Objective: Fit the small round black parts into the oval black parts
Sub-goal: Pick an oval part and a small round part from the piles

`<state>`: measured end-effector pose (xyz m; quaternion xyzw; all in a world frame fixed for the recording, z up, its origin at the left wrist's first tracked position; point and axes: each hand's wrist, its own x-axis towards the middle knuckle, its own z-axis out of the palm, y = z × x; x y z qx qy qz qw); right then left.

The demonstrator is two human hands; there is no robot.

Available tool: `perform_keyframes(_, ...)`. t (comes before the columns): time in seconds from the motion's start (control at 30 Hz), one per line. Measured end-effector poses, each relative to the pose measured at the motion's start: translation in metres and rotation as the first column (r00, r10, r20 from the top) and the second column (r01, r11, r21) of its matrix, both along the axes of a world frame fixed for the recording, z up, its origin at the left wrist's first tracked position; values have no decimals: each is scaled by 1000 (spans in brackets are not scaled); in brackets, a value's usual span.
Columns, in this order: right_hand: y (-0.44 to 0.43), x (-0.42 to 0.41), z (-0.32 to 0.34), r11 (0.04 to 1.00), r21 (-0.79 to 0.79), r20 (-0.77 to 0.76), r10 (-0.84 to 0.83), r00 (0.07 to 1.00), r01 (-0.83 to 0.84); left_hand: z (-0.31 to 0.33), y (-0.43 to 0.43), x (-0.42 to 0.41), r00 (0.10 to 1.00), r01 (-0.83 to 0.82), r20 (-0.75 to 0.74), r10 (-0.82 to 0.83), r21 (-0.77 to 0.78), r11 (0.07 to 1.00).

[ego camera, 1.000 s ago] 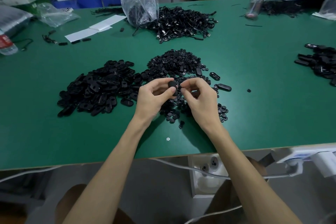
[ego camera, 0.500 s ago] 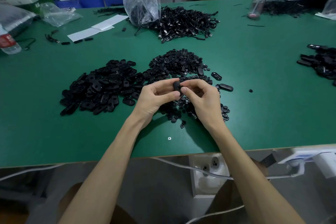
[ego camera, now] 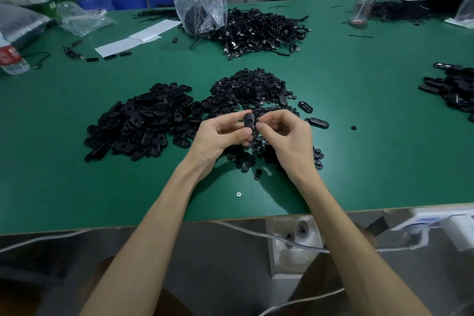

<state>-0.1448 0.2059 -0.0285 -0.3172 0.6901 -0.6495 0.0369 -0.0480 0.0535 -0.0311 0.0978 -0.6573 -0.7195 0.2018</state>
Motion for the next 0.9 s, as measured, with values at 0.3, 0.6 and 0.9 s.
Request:
perform_keyframes(0.3, 0, 1, -1, 1000, 16, -39, 0, 999, 1, 0, 1, 0, 1000, 8, -1, -8, -81, 997)
perform_keyframes(0.6, -2, 7, 1, 989, 113, -282, -60, 958, 95, 0, 2, 1, 1000, 16, 14, -14, -148, 989)
perform_keyframes(0.9, -5, 8, 1, 984, 146, -344, -45, 938, 101, -1, 3, 0, 1000, 10, -3, -11, -155, 988)
